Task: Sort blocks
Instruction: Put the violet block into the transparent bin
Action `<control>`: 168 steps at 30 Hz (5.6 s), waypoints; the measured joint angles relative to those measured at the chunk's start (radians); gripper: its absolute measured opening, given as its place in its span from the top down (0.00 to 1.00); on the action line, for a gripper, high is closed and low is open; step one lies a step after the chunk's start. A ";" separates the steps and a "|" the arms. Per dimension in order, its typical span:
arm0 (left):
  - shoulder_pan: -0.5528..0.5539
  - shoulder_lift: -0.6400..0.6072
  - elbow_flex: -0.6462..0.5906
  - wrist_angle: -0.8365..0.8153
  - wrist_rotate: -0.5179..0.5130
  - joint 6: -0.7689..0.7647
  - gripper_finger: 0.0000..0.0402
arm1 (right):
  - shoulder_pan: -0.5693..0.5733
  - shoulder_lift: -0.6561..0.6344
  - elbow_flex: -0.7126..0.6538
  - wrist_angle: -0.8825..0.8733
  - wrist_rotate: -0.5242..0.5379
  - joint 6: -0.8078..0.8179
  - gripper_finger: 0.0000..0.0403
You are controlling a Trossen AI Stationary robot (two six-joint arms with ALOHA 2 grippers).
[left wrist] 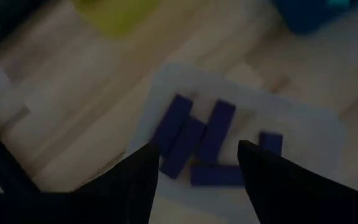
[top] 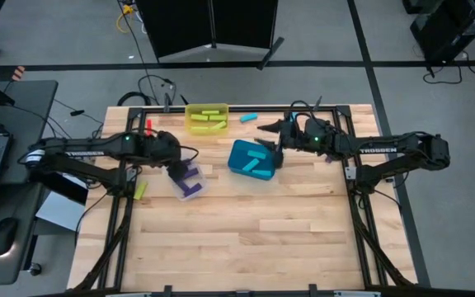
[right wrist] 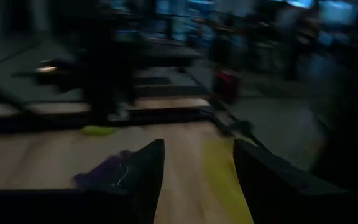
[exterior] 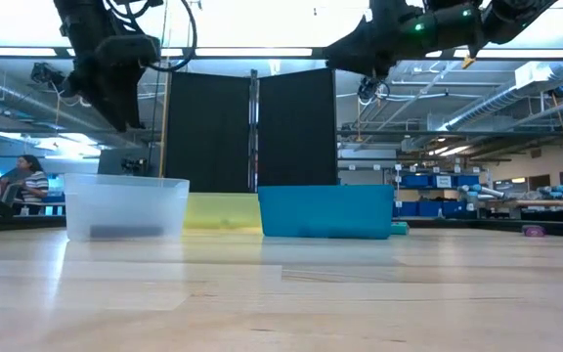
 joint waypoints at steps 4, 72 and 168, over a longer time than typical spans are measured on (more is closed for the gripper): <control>-0.026 -0.007 0.000 0.070 -0.125 -0.007 0.43 | -0.052 0.000 0.015 -0.106 0.106 0.128 0.49; 0.114 0.053 -0.351 1.253 0.231 0.755 0.43 | -0.180 0.034 -0.320 -1.177 0.470 1.847 0.42; 0.115 -0.461 -0.196 1.121 0.087 0.492 0.43 | 0.199 1.047 0.866 0.054 -0.131 0.461 0.70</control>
